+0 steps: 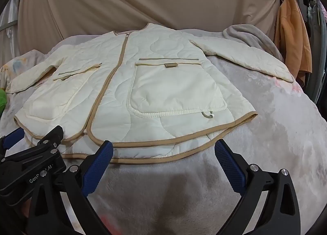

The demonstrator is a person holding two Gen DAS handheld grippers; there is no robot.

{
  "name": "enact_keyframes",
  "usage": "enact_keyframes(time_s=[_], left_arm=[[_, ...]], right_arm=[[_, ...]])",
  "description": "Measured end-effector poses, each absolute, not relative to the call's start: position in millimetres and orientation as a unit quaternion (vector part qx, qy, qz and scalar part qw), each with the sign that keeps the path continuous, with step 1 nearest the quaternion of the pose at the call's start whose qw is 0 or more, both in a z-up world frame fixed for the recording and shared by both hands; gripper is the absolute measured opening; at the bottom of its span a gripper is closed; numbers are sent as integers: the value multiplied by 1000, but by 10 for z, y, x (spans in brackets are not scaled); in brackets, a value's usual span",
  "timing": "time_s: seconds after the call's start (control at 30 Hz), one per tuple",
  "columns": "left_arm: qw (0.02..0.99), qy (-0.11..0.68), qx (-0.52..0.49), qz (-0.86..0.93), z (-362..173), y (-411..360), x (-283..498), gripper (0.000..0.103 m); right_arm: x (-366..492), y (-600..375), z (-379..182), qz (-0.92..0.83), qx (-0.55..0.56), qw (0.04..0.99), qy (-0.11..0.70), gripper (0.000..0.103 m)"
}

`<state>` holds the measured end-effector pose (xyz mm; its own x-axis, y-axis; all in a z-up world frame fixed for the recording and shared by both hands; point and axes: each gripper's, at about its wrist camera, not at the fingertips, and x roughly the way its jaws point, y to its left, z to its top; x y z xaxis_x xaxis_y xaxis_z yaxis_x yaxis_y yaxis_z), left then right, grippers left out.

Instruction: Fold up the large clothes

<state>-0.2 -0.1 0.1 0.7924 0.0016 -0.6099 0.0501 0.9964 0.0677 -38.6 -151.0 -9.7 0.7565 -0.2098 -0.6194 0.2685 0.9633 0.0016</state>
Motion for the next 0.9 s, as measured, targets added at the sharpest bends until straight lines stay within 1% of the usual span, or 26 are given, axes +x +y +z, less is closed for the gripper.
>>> enact_keyframes(time_s=[0.5, 0.9], left_arm=[[945, 324, 48, -9, -20, 11, 18, 96], [951, 305, 55, 1, 49, 17, -71, 96]], right_arm=[[-406, -1483, -87, -127, 45, 938, 320, 98], [-423, -1473, -71, -126, 46, 941, 311, 98]])
